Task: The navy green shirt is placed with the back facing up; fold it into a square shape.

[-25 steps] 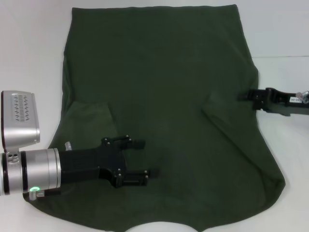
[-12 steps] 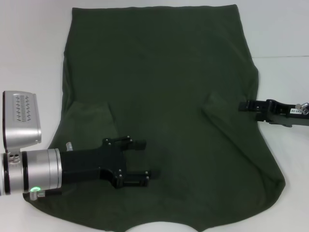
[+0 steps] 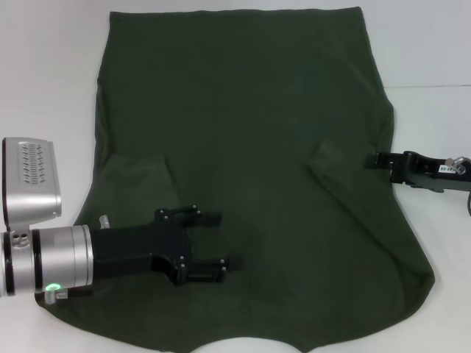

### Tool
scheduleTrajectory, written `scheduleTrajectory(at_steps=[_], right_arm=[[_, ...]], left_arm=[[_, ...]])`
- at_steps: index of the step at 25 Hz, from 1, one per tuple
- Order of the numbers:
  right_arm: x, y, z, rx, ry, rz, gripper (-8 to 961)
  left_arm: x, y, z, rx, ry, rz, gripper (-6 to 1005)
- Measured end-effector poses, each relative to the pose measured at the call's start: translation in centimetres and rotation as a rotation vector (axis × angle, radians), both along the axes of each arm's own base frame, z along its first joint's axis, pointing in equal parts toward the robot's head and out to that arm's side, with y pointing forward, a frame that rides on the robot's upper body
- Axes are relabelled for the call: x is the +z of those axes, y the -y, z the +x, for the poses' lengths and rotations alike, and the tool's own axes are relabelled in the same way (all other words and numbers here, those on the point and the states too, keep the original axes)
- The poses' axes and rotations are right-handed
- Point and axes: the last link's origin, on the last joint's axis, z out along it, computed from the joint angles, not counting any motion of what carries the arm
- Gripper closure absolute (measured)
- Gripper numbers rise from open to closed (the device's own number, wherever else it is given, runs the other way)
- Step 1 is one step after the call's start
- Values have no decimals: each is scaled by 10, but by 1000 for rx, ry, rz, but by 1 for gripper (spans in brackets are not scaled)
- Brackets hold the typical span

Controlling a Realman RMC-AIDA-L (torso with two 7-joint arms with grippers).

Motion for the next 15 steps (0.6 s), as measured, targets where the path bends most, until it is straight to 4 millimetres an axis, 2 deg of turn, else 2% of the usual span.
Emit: scheduleTrajectory(at_steps=[15], right_arm=[[-10,0,1,-14,18,4,169]], left_arm=[[0,0,0,-2,-2,0,141]])
